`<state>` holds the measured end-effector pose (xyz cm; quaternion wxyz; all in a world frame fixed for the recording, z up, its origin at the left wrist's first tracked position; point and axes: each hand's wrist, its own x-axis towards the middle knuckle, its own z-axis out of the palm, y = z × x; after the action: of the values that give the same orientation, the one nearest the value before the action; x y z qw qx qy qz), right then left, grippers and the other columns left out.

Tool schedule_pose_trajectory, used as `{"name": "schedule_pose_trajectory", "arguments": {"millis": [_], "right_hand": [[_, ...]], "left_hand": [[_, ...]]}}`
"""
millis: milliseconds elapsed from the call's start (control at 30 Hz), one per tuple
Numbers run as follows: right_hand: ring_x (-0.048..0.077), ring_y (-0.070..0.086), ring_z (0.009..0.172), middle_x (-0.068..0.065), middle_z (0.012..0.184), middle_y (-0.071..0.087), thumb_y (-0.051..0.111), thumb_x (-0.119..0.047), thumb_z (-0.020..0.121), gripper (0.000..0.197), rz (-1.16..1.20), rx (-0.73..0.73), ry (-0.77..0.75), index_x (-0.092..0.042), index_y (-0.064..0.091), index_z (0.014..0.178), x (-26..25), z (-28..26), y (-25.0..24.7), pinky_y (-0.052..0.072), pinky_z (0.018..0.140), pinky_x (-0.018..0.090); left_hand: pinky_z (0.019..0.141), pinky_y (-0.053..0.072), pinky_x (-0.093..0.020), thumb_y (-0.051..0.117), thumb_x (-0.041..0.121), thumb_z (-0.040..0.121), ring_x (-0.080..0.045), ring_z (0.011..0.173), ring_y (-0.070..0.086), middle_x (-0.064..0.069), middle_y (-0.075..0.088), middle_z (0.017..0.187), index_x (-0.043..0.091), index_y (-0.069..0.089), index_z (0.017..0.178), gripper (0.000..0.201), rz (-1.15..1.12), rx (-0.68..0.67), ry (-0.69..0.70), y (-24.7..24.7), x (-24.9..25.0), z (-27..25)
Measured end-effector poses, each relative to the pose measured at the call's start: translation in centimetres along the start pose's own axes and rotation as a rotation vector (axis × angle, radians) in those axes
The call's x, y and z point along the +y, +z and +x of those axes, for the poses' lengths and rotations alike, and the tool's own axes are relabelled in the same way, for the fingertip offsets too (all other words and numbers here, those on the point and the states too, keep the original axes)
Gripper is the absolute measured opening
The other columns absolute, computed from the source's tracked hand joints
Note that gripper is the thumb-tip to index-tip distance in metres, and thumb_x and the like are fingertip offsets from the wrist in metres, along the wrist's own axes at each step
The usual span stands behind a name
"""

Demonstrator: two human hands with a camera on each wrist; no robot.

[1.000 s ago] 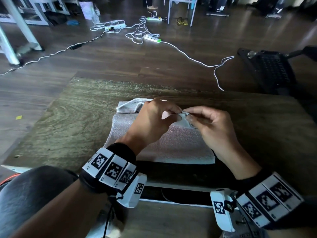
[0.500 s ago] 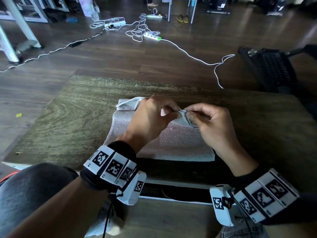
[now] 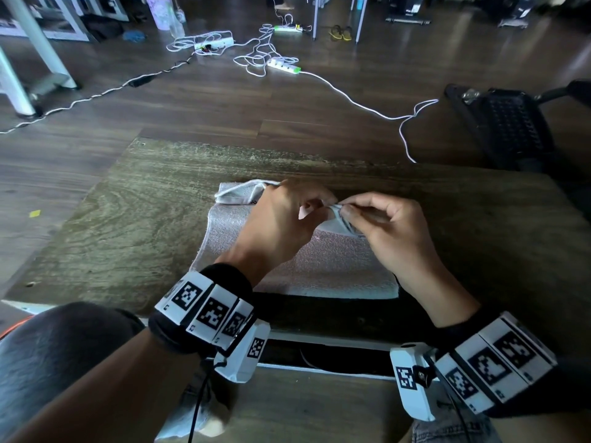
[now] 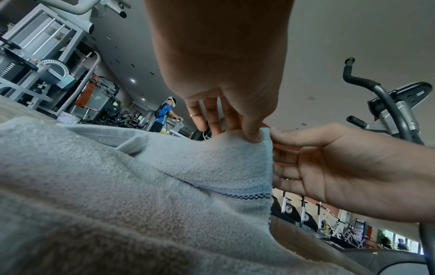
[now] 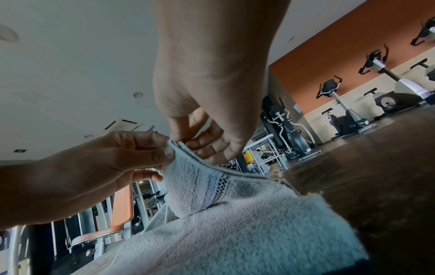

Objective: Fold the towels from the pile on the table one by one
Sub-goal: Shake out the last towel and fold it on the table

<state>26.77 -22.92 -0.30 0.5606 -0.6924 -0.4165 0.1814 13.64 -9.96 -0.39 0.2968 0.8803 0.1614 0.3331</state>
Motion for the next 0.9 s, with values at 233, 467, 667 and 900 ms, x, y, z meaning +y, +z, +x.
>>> {"name": "schedule_pose_trajectory", "arguments": {"millis": [233, 467, 667, 900], "right_hand": [[0.019, 0.070, 0.082, -0.003, 0.086, 0.075, 0.082, -0.021, 0.079, 0.016, -0.010, -0.054, -0.016, -0.016, 0.075, 0.093, -0.4, -0.2, 0.1, 0.057, 0.076, 0.035], [0.013, 0.067, 0.076, -0.006, 0.082, 0.072, 0.076, -0.013, 0.085, 0.008, -0.091, -0.038, -0.100, -0.012, 0.072, 0.091, -0.3, -0.2, 0.1, 0.054, 0.069, 0.026], [0.006, 0.063, 0.076, -0.009, 0.083, 0.068, 0.068, -0.007, 0.090, 0.009, -0.125, -0.054, -0.177, -0.015, 0.068, 0.091, -0.2, -0.1, -0.4, 0.048, 0.071, 0.019], [0.002, 0.058, 0.074, -0.008, 0.084, 0.064, 0.065, -0.003, 0.091, 0.014, -0.004, -0.029, -0.221, -0.017, 0.065, 0.091, -0.7, -0.7, -1.9, 0.045, 0.072, 0.014]], "left_hand": [[0.068, 0.050, -0.029, 0.072, 0.018, 0.083, -0.005, 0.071, 0.061, 0.008, 0.067, 0.076, 0.017, 0.073, 0.088, 0.005, 0.027, -0.001, 0.025, 0.1, 0.0, -0.1], [0.067, 0.049, -0.026, 0.073, 0.026, 0.087, -0.006, 0.071, 0.061, 0.006, 0.068, 0.076, 0.016, 0.071, 0.091, 0.011, -0.030, -0.053, 0.010, 0.3, 0.3, -0.2], [0.068, 0.051, -0.032, 0.070, 0.027, 0.089, -0.006, 0.071, 0.062, 0.009, 0.068, 0.078, 0.017, 0.071, 0.094, 0.011, -0.058, -0.229, -0.032, -0.5, -1.0, 0.0], [0.077, 0.053, -0.038, 0.071, 0.028, 0.088, -0.012, 0.085, 0.068, 0.004, 0.073, 0.090, 0.020, 0.072, 0.104, 0.018, 0.080, -0.233, -0.107, -2.7, -3.4, -1.7]]}}
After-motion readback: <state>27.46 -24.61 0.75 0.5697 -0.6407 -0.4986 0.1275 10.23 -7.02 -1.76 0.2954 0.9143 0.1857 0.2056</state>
